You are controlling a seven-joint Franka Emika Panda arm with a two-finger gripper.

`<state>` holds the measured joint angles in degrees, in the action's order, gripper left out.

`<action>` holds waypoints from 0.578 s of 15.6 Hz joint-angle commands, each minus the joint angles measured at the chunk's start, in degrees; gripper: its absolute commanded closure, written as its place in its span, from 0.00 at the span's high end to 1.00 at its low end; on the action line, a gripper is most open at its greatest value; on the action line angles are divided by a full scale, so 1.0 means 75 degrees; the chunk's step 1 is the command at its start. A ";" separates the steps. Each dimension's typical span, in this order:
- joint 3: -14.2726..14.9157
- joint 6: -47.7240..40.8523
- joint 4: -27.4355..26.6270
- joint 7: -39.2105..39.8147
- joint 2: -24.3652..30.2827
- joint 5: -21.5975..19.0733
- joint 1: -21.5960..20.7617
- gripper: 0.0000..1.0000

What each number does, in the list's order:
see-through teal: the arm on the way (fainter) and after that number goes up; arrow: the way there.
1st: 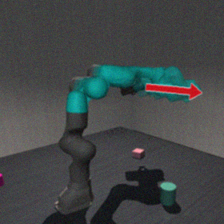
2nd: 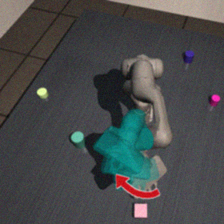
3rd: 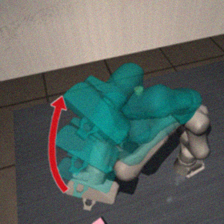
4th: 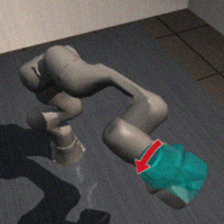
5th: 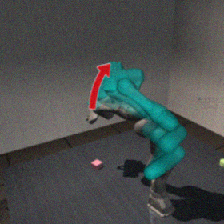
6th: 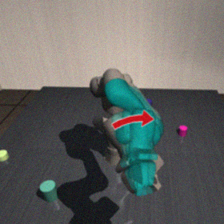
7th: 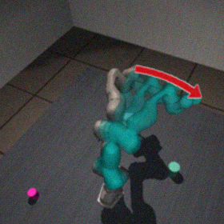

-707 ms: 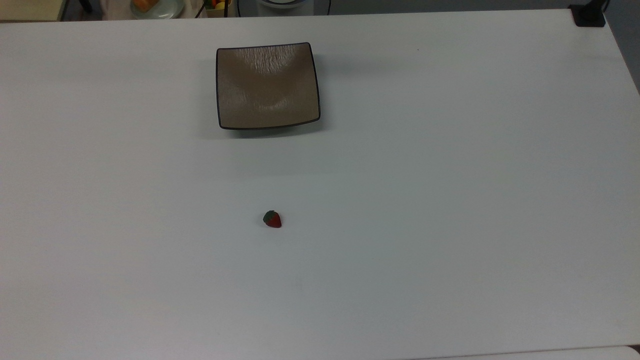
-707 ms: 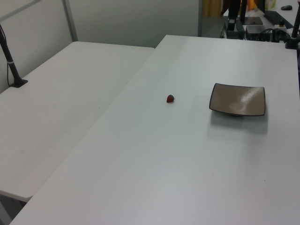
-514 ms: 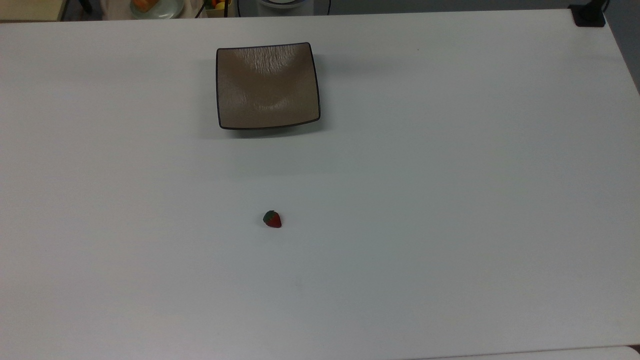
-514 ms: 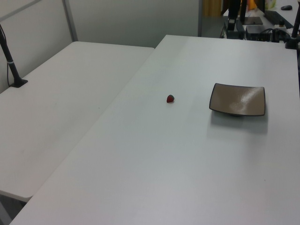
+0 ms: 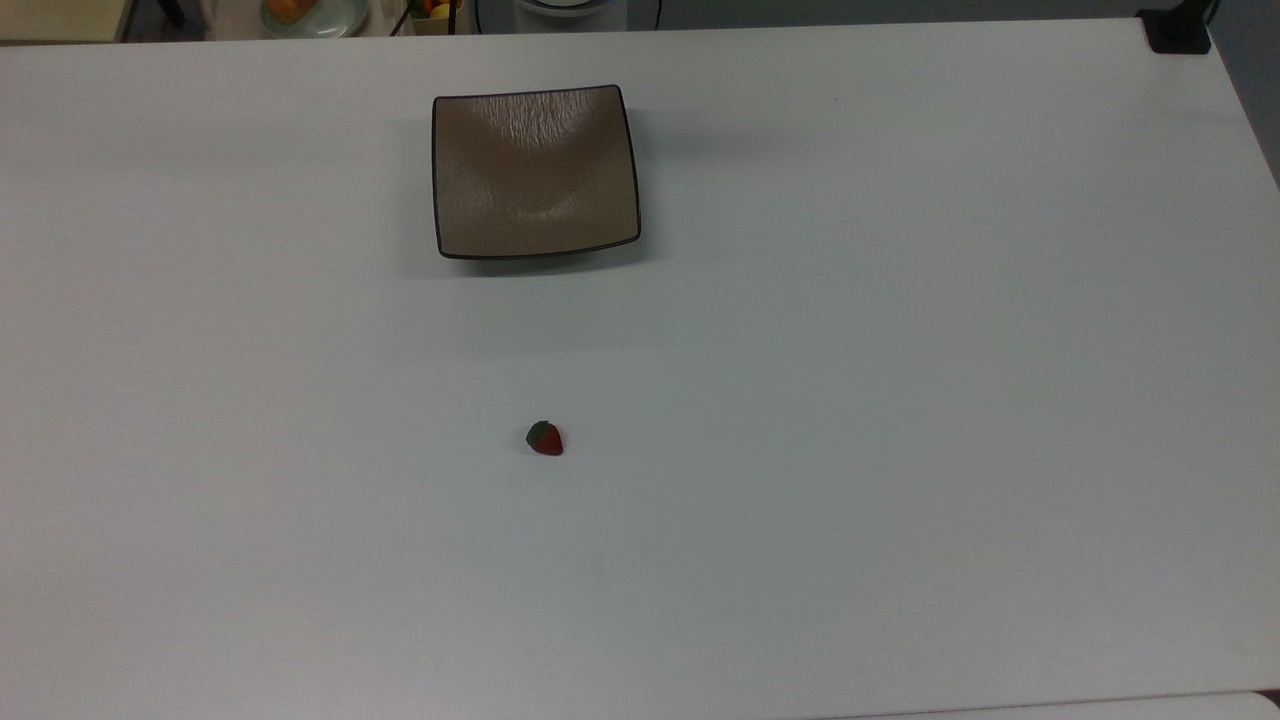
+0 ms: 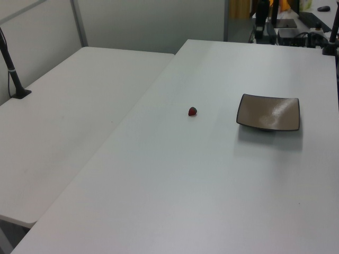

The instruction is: Strawberries on a ceramic plate

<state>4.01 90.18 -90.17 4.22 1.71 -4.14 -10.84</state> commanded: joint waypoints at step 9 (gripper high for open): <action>-0.0008 0.1215 0.1604 -0.0023 -0.2501 -0.0140 0.0496 1.00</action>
<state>4.05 95.21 -80.83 4.20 -12.91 -4.14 -8.37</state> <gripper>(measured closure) 0.000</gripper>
